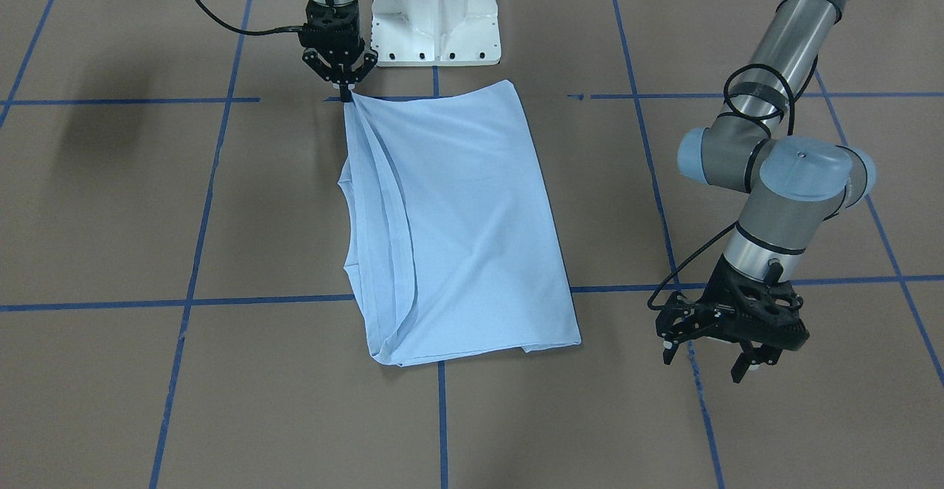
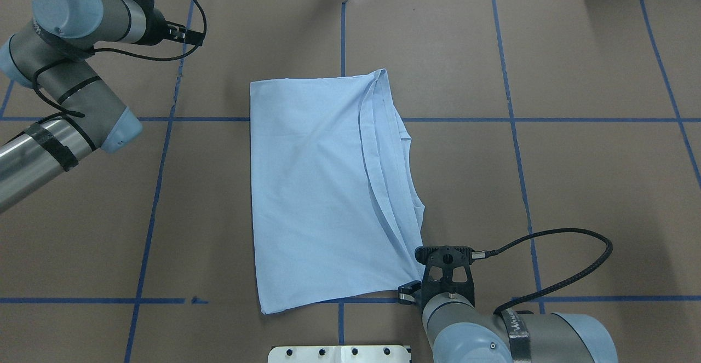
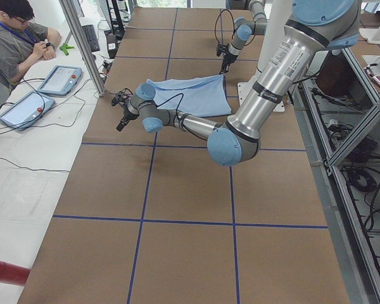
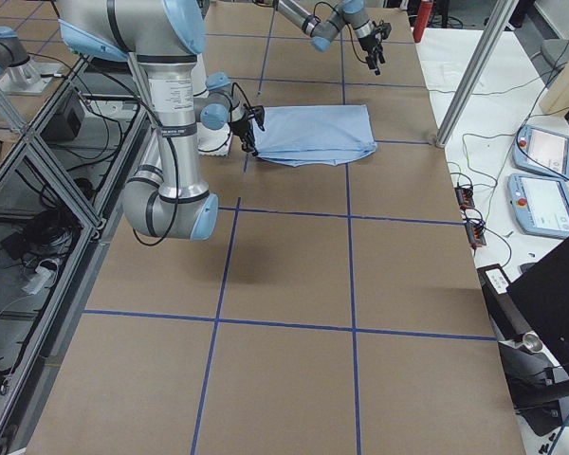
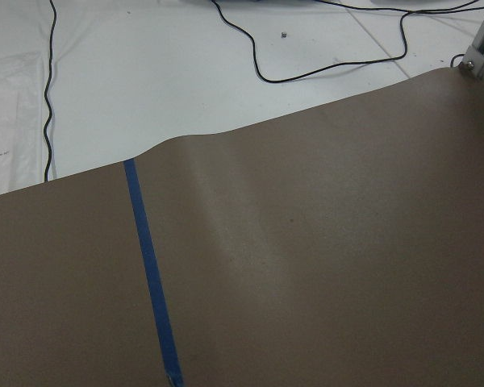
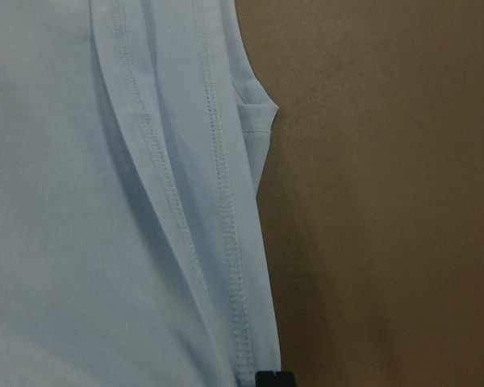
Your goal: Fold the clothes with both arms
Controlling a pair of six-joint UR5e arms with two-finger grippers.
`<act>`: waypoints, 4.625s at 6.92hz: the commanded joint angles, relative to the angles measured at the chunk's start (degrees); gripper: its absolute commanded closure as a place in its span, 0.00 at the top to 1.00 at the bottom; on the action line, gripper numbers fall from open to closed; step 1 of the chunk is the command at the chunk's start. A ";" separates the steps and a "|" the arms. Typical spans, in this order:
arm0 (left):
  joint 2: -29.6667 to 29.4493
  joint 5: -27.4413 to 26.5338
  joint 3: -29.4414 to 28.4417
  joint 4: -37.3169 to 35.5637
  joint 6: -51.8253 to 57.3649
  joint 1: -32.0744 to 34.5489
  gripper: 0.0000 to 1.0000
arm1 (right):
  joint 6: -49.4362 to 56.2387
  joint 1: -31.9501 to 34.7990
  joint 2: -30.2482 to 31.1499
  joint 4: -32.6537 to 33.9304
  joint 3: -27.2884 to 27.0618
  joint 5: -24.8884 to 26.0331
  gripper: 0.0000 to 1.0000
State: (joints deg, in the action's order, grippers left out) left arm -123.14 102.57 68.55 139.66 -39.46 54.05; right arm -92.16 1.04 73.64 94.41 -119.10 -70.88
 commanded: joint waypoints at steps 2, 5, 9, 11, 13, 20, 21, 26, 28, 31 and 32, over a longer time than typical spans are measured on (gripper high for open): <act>0.44 0.00 0.26 0.09 -1.49 -0.35 1.00 | -3.13 -1.58 -1.13 -0.19 1.33 2.41 1.00; 1.49 0.00 2.10 0.00 -1.58 -0.88 1.00 | 10.99 4.30 -2.71 -3.97 4.47 1.97 1.00; 1.93 0.00 2.73 -0.09 -1.58 -0.88 1.00 | 15.34 6.17 -6.58 -4.76 8.97 0.74 0.68; 1.93 0.00 2.72 0.00 -1.58 -0.97 1.00 | 15.25 5.90 -7.72 -4.85 10.64 0.74 0.56; 1.93 0.09 2.46 0.00 -1.58 -0.88 1.00 | 15.25 5.64 -7.73 -5.99 10.73 0.65 0.51; 1.93 0.00 2.46 0.00 -1.58 -1.32 1.00 | 14.90 6.69 -7.29 -6.78 9.42 0.56 0.00; 1.93 0.00 2.46 0.09 -1.67 -1.32 1.00 | 13.34 6.87 -5.72 -6.78 8.63 0.22 0.00; 1.93 0.00 2.46 0.09 -1.67 -1.49 1.00 | -0.66 3.80 -0.69 -6.87 6.33 1.00 0.99; 1.93 0.09 3.07 -0.17 -1.76 -1.49 1.00 | 1.44 6.06 -1.22 -7.65 3.73 0.22 1.00; 8.48 6.06 16.18 -0.96 -15.78 -4.02 1.00 | -3.43 9.76 4.90 -27.47 2.74 -1.98 1.00; 15.49 5.80 25.66 -0.97 -22.08 -7.70 1.00 | -8.08 10.47 5.45 -28.04 2.65 -1.64 1.00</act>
State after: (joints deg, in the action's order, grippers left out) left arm -114.26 107.96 84.67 138.77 -55.11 49.70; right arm -95.59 10.49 77.70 69.16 -116.29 -72.61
